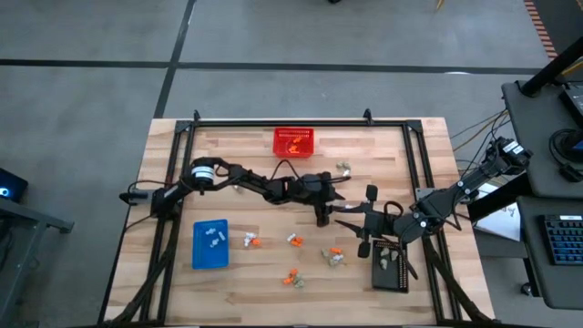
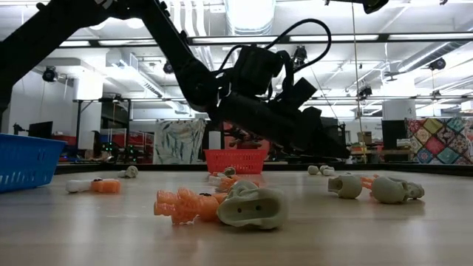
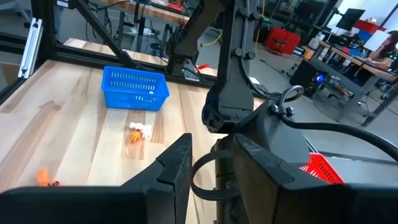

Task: Sort Halloween decoration
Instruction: Put the white skeleton toy into the blue bin, then put the gray skull toy into the black bin

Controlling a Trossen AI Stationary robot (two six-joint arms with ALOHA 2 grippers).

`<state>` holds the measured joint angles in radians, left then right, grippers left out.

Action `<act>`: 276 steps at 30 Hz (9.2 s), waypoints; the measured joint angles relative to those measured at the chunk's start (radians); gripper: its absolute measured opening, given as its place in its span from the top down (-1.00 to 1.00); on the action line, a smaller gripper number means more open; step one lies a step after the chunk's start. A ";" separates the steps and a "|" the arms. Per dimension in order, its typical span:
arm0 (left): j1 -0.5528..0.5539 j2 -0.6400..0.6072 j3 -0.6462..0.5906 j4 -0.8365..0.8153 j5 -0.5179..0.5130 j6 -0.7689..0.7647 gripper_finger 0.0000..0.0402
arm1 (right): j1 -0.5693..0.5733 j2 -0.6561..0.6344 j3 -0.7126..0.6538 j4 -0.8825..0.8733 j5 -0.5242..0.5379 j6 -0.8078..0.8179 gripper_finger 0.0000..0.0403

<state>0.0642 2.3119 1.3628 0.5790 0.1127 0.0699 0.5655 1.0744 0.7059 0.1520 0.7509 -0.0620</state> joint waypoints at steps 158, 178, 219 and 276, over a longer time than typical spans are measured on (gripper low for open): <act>-0.504 -0.797 -0.347 -1.772 0.046 -0.569 0.86 | -0.003 0.000 0.009 -0.007 0.000 -0.062 0.47; -0.524 -0.794 -0.373 -1.738 0.000 -0.630 0.37 | -0.003 0.000 0.010 -0.006 0.000 -0.054 0.47; -0.324 -1.480 -0.724 -0.878 -0.521 -0.100 0.82 | -0.527 0.008 0.016 -0.099 -0.344 0.402 0.47; 0.096 -1.462 -0.803 -0.683 -0.373 -0.027 0.82 | -0.990 0.631 0.500 -1.017 -0.634 -0.335 0.41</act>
<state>0.1604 0.8497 0.5602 -0.1043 -0.2600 0.0433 -0.4249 1.7054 1.2060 -0.8653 0.1166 -0.3972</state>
